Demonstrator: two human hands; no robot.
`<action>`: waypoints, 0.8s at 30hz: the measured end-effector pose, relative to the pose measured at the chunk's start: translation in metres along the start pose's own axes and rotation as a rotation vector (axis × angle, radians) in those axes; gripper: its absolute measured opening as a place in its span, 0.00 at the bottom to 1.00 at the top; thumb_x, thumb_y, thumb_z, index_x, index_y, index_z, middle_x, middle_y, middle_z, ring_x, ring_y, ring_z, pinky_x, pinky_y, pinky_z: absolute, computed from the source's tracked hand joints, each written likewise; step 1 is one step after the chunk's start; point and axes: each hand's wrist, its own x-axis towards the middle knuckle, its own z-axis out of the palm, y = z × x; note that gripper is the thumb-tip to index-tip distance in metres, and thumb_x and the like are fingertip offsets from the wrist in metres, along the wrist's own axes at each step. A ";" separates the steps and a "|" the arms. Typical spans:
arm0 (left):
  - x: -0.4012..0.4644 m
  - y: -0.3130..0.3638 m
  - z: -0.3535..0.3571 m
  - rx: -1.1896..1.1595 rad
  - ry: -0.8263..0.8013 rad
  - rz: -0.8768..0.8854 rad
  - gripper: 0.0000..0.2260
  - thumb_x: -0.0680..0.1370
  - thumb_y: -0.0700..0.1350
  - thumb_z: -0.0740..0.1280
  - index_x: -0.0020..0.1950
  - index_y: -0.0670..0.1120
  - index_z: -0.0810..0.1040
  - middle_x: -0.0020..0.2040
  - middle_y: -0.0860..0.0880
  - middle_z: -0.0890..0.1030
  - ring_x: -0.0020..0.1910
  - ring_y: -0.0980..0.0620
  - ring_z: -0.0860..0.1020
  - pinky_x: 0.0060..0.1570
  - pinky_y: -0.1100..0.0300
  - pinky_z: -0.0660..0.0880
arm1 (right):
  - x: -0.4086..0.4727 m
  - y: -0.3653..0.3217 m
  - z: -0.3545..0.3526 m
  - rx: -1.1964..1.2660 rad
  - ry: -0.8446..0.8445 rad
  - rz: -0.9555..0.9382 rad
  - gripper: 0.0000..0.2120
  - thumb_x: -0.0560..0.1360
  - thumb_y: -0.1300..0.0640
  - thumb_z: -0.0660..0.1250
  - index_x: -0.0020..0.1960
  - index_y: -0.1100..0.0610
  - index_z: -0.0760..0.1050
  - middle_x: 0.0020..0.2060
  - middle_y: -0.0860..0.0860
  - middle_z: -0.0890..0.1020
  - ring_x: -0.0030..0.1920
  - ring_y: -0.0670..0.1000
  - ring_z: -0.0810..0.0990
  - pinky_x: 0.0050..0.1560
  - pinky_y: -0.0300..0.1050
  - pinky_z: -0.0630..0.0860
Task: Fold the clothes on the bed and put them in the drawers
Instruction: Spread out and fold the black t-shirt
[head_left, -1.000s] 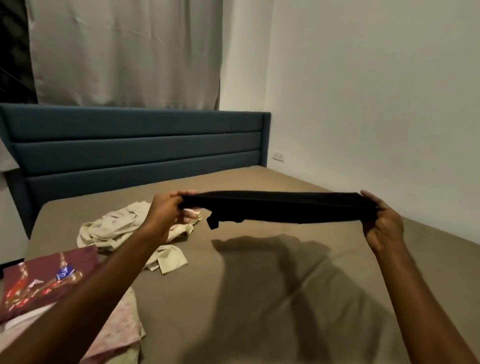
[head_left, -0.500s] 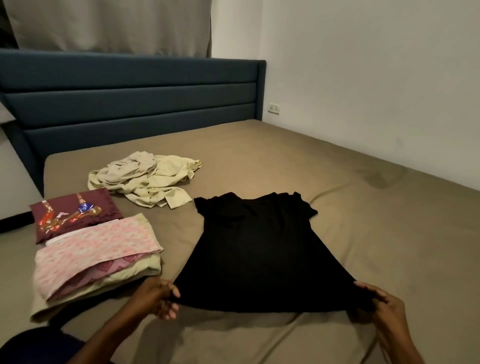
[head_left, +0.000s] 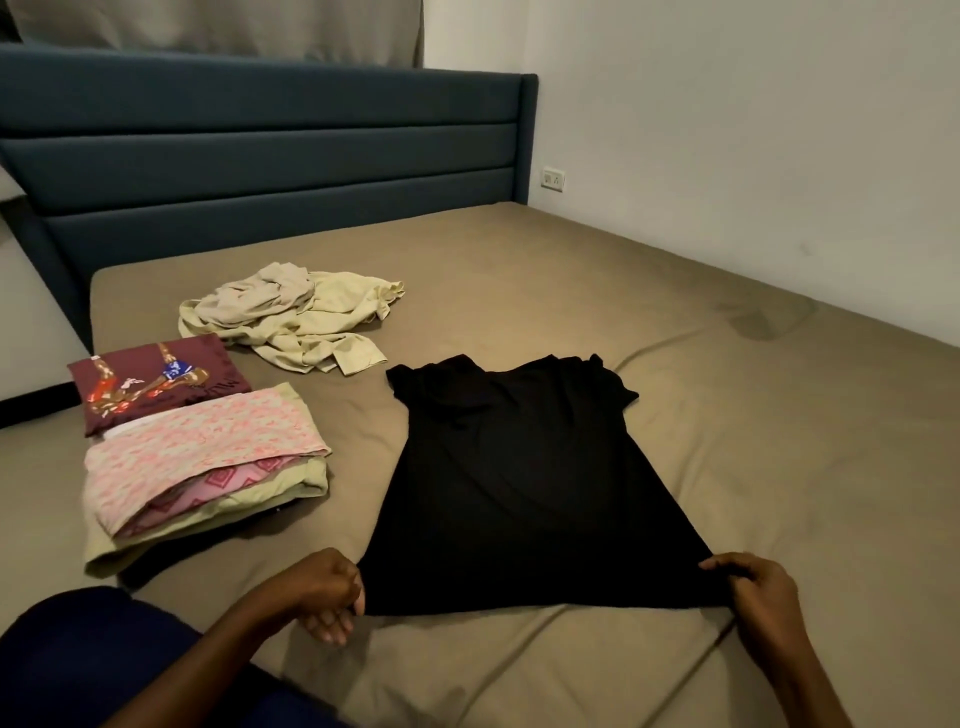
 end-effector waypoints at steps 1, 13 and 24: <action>0.002 0.002 0.000 0.064 -0.013 -0.018 0.12 0.81 0.37 0.59 0.48 0.43 0.83 0.40 0.42 0.85 0.33 0.48 0.85 0.32 0.60 0.80 | 0.000 -0.001 -0.001 -0.039 -0.016 -0.053 0.21 0.67 0.76 0.61 0.39 0.55 0.86 0.42 0.52 0.87 0.48 0.53 0.84 0.51 0.48 0.80; 0.043 0.093 -0.057 0.204 0.369 0.226 0.10 0.78 0.39 0.64 0.45 0.43 0.85 0.34 0.47 0.86 0.33 0.50 0.86 0.38 0.53 0.84 | 0.126 -0.025 0.063 0.057 -0.068 -0.019 0.10 0.78 0.66 0.66 0.46 0.54 0.84 0.43 0.51 0.87 0.49 0.56 0.85 0.57 0.55 0.80; 0.191 0.186 -0.114 0.158 0.882 0.585 0.03 0.80 0.50 0.70 0.48 0.56 0.83 0.40 0.57 0.84 0.39 0.55 0.81 0.37 0.60 0.73 | 0.307 -0.091 0.192 -0.336 -0.038 -0.240 0.06 0.77 0.51 0.71 0.53 0.44 0.84 0.53 0.49 0.86 0.61 0.58 0.80 0.63 0.57 0.68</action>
